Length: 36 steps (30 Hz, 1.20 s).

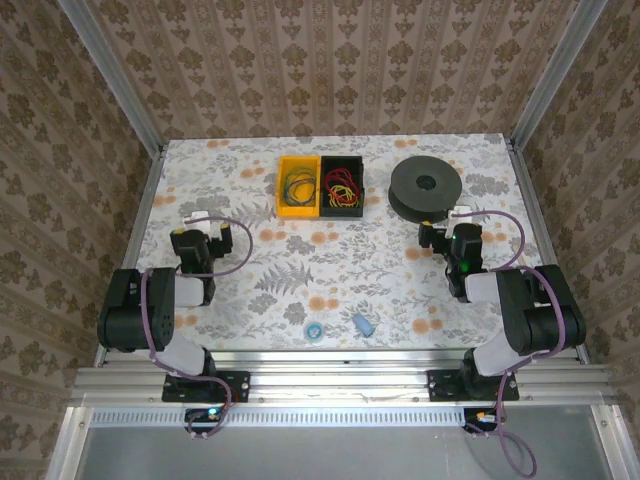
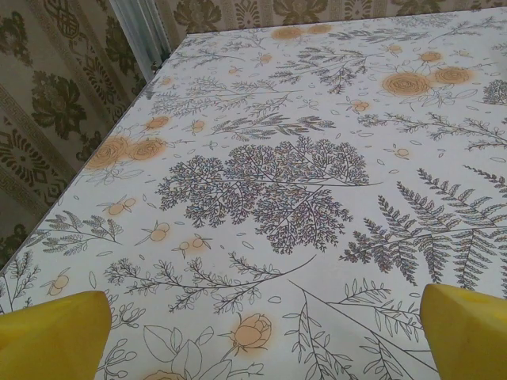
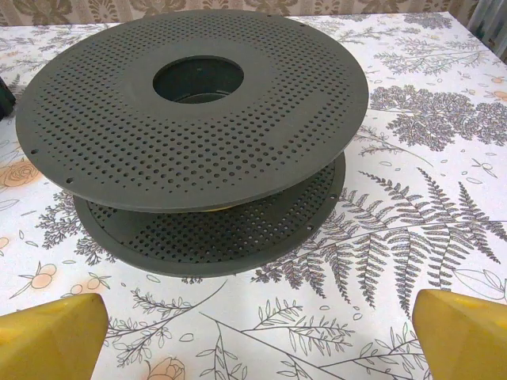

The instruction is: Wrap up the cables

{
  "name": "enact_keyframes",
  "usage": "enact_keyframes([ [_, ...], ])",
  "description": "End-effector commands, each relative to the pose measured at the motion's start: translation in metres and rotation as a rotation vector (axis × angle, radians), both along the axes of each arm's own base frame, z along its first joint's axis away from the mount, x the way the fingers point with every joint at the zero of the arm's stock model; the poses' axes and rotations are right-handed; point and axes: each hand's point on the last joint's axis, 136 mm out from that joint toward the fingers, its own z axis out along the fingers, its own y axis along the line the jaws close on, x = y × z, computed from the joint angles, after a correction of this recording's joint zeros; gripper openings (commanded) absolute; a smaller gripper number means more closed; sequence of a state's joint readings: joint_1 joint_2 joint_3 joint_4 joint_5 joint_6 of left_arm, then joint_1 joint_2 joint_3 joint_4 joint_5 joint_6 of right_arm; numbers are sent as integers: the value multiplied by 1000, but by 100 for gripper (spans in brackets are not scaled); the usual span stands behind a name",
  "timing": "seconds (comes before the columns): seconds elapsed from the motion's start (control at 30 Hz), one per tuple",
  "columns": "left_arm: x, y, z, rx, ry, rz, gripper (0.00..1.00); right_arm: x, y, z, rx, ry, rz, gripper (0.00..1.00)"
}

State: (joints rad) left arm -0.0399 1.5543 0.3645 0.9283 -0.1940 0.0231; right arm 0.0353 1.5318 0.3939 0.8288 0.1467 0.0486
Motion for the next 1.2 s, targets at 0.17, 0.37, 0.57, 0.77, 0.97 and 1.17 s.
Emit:
enact_keyframes([
  [0.17, 6, -3, 9, 6, -28, -23, 100, 5, -3, 12, -6, -46, -18, 100],
  [0.37, 6, -4, 9, 5, -28, -26, 100, 6, -4, 11, 10, -39, -10, 100],
  [0.57, 7, -7, 8, 2, -22, -48, 100, 6, -4, 10, 9, -36, -10, 100],
  [0.77, 7, -7, 8, 2, -21, -47, 100, 6, -4, 11, 10, -38, -9, 100],
  [0.97, 7, -7, 8, 2, -22, -47, 100, 6, -4, 11, 10, -40, -9, 100],
  [1.17, 8, -11, 21, 40, -12, -39, 100, 6, -6, 23, 7, -27, -18, 100],
])
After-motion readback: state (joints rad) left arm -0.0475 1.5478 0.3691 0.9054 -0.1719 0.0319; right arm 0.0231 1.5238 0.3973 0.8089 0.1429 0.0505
